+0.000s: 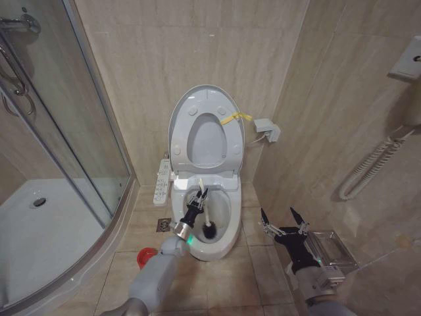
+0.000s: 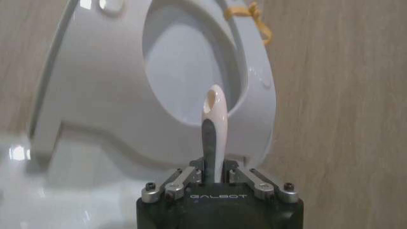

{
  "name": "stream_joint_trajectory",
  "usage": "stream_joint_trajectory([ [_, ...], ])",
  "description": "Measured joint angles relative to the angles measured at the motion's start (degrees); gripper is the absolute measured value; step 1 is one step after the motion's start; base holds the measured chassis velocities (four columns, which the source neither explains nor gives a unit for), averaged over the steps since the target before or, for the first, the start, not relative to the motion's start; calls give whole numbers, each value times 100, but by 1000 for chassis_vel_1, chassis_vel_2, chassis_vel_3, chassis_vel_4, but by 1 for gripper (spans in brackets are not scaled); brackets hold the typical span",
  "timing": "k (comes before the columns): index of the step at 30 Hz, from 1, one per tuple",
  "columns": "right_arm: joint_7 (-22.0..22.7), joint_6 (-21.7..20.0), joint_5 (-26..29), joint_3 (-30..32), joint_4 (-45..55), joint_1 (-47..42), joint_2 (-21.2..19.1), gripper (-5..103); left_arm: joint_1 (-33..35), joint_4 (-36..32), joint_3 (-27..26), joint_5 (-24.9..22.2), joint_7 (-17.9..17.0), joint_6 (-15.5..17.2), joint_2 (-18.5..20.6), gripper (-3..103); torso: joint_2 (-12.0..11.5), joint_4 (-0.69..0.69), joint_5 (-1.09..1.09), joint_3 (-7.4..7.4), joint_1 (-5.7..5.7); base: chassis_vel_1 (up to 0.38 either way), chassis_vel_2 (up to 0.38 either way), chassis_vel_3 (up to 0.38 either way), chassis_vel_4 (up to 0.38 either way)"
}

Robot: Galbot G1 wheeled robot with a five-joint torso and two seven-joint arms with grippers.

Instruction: Open the toilet lid, clean the toilet bowl with a toilet brush, close the toilet lid, and flush.

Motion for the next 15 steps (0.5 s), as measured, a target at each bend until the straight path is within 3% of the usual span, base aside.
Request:
stream_joint_trajectory([
  [2,0,0,0,0,0,1,0,100,14,-152,-12,29,14,48,80,19,0,-1,0,0,0,0,0,0,0],
  [5,0,0,0,0,0,0,0,100,96,-562,94,-354,-3,371,282,18,0,0,1,0,0,0,0,0,0],
  [12,0,0,0,0,0,0,0,100,292,-949,199,-773,-41,558,356,18,0,0,1,-1,0,0,0,0,0],
  [15,0,0,0,0,0,0,0,100,306,-920,275,-1172,-25,578,212,18,0,0,1,-1,-1,0,0,0,0],
])
